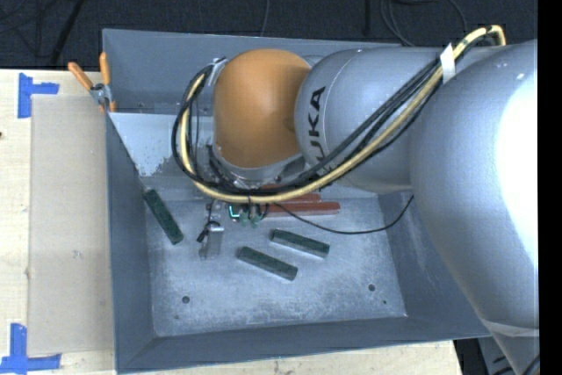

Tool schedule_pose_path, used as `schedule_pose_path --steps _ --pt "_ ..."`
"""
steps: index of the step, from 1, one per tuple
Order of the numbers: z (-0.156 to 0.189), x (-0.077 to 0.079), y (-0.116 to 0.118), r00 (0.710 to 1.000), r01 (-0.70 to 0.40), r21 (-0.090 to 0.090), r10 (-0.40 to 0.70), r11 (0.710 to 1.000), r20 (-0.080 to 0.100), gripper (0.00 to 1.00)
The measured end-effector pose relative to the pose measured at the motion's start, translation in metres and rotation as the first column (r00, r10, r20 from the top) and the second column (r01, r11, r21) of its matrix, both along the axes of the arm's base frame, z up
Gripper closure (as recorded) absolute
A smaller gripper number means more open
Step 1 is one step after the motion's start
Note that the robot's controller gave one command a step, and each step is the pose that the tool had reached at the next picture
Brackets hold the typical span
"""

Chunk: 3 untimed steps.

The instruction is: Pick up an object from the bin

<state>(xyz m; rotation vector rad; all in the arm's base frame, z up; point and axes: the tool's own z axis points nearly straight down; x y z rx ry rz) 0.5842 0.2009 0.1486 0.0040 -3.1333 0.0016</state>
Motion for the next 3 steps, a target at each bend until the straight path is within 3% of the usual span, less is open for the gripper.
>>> schedule_pose_path --steps 1,2,3 --pt "-0.082 0.012 0.047 0.909 0.416 -0.002 -0.416 0.909 0.003 0.00" --pt "-0.047 0.035 0.045 0.905 0.425 0.003 -0.425 0.905 0.011 0.00" --pt "-0.042 0.029 0.046 0.837 0.547 0.001 -0.547 0.837 0.007 0.00"
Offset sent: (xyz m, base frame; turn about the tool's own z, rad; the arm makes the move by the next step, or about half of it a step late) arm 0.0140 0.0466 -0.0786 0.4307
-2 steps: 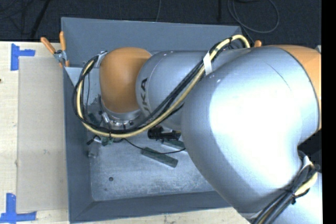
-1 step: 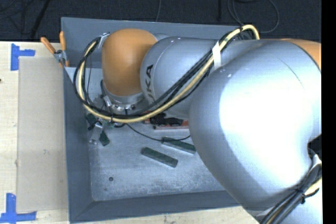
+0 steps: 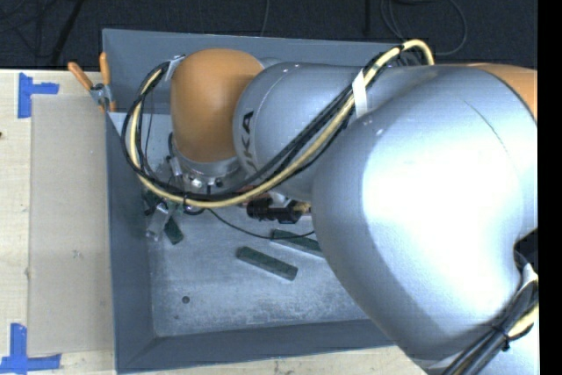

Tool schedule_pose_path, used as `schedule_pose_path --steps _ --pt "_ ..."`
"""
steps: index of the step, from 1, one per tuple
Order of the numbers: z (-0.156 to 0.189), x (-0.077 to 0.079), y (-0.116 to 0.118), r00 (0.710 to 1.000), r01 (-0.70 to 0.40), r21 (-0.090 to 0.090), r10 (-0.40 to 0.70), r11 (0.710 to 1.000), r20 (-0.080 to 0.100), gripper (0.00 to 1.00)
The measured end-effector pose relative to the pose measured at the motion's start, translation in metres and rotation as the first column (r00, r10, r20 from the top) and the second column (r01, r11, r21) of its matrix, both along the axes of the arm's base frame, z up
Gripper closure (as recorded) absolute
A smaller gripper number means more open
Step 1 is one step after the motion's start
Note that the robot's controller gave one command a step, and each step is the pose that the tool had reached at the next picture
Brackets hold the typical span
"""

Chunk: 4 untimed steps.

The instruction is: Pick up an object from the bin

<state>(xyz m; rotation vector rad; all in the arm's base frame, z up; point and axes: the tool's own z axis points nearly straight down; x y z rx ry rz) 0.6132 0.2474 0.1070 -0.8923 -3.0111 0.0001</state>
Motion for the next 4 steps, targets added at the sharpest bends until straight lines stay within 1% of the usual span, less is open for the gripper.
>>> schedule_pose_path --steps 1,2,3,4 --pt "-0.0395 0.0086 -0.0005 0.995 0.098 -0.002 -0.098 0.995 -0.003 0.00" --pt "-0.0400 0.0086 -0.0008 0.995 0.097 -0.002 -0.097 0.995 0.000 0.00" --pt "-0.0395 0.0091 -0.0010 0.995 0.096 -0.002 -0.096 0.995 0.001 1.00" --pt "-0.0334 0.0094 -0.0010 0.995 0.096 -0.002 -0.096 0.995 0.002 1.00"
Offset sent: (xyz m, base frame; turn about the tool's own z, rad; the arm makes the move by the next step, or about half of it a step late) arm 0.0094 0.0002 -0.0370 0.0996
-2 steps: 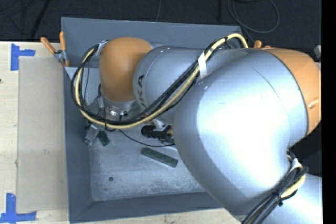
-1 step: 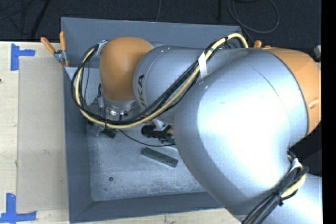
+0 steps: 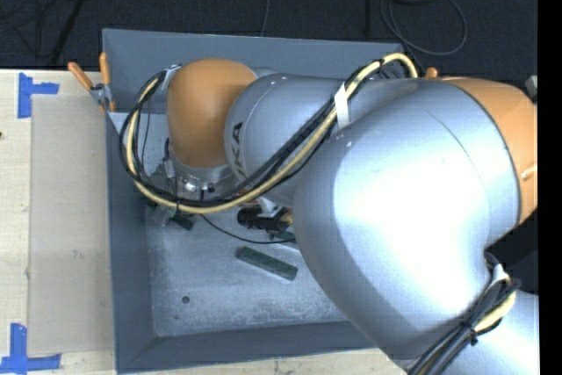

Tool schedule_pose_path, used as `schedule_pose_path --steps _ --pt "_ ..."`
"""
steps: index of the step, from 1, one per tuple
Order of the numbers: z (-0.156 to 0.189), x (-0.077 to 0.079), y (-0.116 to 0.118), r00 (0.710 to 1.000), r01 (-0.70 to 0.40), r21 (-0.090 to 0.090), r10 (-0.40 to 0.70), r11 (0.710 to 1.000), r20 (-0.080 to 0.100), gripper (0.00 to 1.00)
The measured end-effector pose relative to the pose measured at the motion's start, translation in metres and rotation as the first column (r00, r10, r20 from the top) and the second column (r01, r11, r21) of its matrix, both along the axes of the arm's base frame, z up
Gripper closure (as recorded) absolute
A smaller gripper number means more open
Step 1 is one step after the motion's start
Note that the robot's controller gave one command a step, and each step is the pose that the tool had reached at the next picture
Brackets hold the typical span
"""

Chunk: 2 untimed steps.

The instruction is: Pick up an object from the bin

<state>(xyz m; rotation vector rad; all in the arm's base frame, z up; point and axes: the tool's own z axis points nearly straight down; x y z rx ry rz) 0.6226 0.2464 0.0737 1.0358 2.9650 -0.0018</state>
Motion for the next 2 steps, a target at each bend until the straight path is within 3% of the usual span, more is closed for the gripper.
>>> schedule_pose_path --steps 2 --pt "0.0011 -0.0002 0.0002 1.000 -0.002 0.000 0.002 1.000 0.000 1.00"
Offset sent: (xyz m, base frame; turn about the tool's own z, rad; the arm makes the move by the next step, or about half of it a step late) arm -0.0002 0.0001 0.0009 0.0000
